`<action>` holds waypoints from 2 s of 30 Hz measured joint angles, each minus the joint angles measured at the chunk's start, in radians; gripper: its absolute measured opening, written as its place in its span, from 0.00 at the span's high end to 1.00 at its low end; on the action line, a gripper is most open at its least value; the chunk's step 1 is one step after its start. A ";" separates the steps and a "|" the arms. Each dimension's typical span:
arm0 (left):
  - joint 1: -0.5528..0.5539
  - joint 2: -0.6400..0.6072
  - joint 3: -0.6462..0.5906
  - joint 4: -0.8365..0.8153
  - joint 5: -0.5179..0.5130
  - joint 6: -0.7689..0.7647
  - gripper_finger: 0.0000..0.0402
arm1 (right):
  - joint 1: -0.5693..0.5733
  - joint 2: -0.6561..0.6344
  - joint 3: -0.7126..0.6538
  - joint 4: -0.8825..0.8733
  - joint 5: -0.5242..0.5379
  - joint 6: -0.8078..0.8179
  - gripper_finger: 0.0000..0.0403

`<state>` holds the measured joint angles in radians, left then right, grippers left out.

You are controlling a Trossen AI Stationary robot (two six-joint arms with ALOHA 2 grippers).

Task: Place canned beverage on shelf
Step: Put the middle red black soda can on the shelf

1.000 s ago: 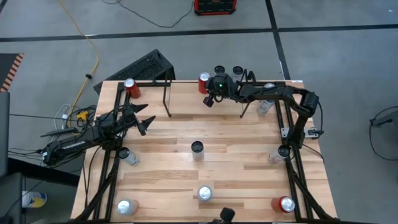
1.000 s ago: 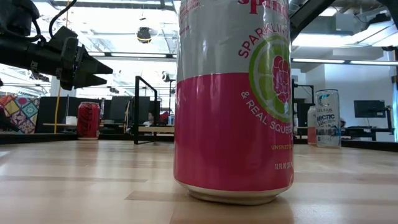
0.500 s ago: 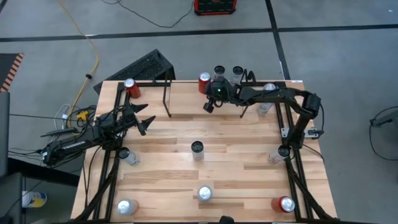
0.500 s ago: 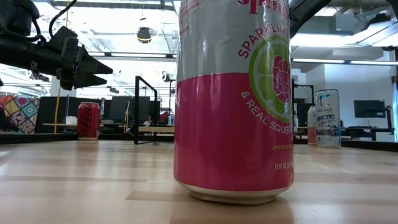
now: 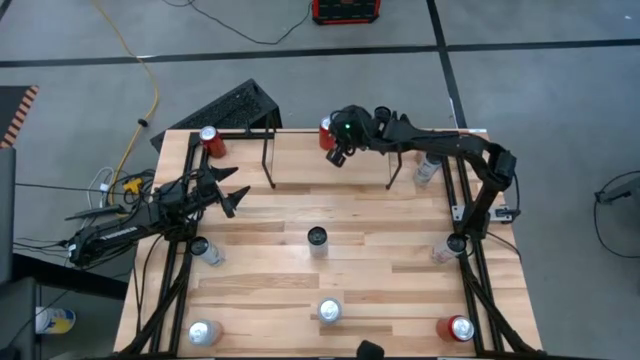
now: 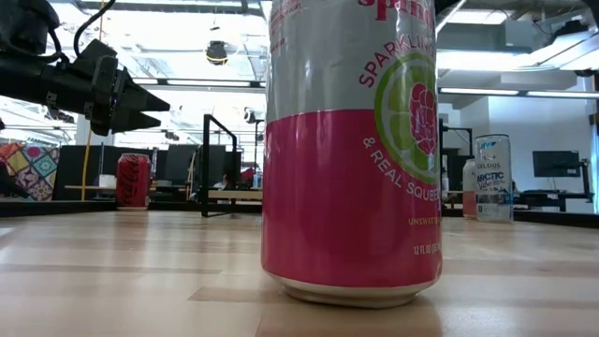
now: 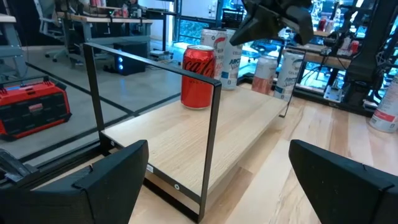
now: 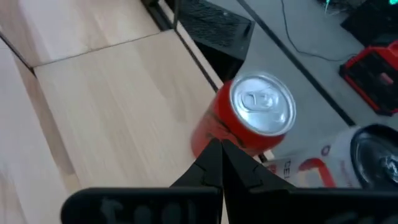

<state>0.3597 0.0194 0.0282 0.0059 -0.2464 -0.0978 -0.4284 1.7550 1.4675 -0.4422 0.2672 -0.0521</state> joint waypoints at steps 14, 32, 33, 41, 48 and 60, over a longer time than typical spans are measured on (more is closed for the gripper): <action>0.000 0.000 0.000 0.000 0.001 0.000 0.07 | -0.006 0.038 0.003 -0.001 0.019 0.115 0.95; 0.000 0.000 0.000 0.000 0.000 0.000 0.07 | 0.005 0.066 -0.001 0.059 0.161 0.191 0.95; 0.000 0.000 0.000 0.000 0.001 0.000 0.07 | 0.005 0.066 -0.001 0.065 0.161 0.190 0.95; 0.000 0.000 0.000 0.000 0.000 0.000 0.07 | 0.000 0.066 -0.001 0.054 0.153 0.190 0.95; 0.000 0.000 0.000 0.000 0.000 0.000 0.07 | 0.003 0.072 -0.001 0.040 0.151 0.199 0.95; 0.000 0.000 0.000 0.000 0.000 0.000 0.07 | 0.009 0.161 -0.001 0.099 0.169 0.201 0.95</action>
<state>0.3599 0.0194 0.0282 0.0062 -0.2462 -0.0977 -0.4194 1.9156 1.4662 -0.3436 0.4360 0.1493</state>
